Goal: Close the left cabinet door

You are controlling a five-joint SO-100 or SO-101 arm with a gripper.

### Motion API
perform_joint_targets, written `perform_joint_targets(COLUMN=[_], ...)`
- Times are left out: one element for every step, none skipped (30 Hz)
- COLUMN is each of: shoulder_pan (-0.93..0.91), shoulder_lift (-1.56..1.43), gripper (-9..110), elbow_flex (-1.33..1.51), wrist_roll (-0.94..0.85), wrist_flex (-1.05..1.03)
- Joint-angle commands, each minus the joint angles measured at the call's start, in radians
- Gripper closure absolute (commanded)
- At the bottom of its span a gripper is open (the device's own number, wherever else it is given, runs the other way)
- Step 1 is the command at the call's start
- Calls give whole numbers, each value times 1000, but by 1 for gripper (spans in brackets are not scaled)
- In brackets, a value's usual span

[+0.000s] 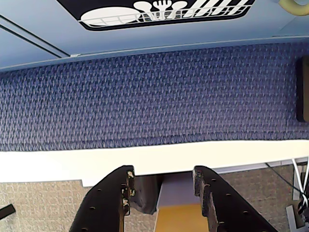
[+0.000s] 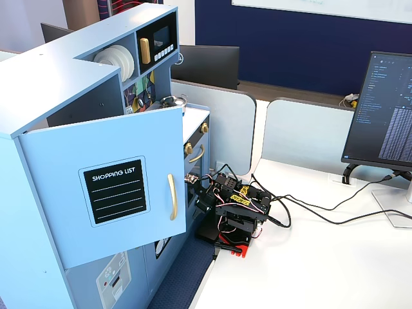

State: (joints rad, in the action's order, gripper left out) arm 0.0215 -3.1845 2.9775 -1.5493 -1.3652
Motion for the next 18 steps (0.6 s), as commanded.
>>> perform_joint_targets(shoulder_pan=[-28,-28,-28,-29,-31,-34,-34,-34,-34,-34,-34,-28,-14,21,71,140,230,334], shoulder_lift=[5,5,5,5,5,5,5,5,5,5,5,5,5,8,9,9,11,11], gripper=[101,101,101,101,101,101,101,101,101,101,101,101,101,101,101,101,101,101], elbow_flex=[21,21,21,21,21,21,21,21,21,21,21,21,21,20,15,5,-14,-35], wrist_roll=[-2,-2,-3,-3,-3,-3,-3,-3,-3,-3,-5,-21,-49,-81,-110,-106,-64,-29], wrist_flex=[-167,-167,-167,-167,-167,-167,-167,-167,-167,-167,-167,-164,-158,-152,-140,-120,-86,-46])
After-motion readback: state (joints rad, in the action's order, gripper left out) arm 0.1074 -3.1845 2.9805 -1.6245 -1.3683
